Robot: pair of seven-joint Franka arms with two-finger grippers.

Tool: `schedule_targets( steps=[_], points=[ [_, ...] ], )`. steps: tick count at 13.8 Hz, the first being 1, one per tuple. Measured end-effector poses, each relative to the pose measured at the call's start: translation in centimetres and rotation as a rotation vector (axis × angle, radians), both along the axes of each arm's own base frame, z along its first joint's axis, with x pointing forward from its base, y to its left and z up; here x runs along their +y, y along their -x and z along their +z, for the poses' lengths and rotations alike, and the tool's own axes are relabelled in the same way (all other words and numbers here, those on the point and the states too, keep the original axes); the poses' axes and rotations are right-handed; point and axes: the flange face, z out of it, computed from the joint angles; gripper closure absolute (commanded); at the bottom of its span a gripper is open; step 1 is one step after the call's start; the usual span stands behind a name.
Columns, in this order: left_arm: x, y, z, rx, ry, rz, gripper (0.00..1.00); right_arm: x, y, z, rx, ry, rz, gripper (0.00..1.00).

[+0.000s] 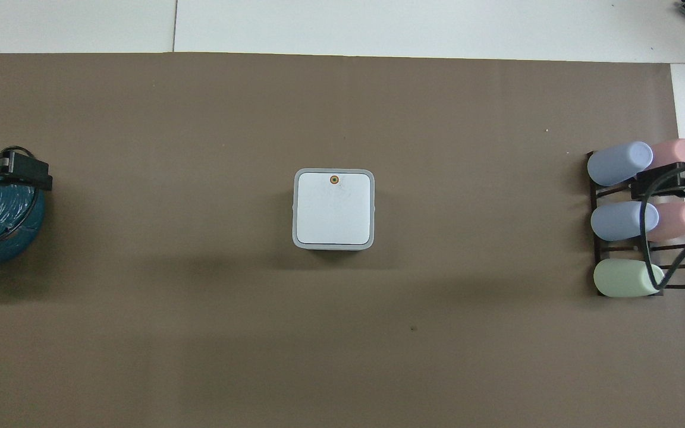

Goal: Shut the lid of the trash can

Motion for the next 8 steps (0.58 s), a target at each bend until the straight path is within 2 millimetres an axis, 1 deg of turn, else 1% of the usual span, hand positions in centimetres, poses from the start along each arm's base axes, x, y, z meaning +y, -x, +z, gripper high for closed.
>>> schedule_targets(
  steps=[3, 4, 8],
  points=[
    [-0.3, -0.1, 1.9, -0.036, 0.0, -0.005, 0.0, 0.0, 0.0, 0.0, 0.0, 0.0, 0.0, 0.0],
    [-0.4, -0.1, 2.2, -0.038, 0.0, -0.006, 0.0, 0.0, 0.0, 0.0, 0.0, 0.0, 0.0, 0.0],
    [-0.5, 0.1, 2.2, -0.027, 0.0, -0.009, 0.0, 0.0, 0.0, 0.0, 0.0, 0.0, 0.0, 0.0]
  ],
)
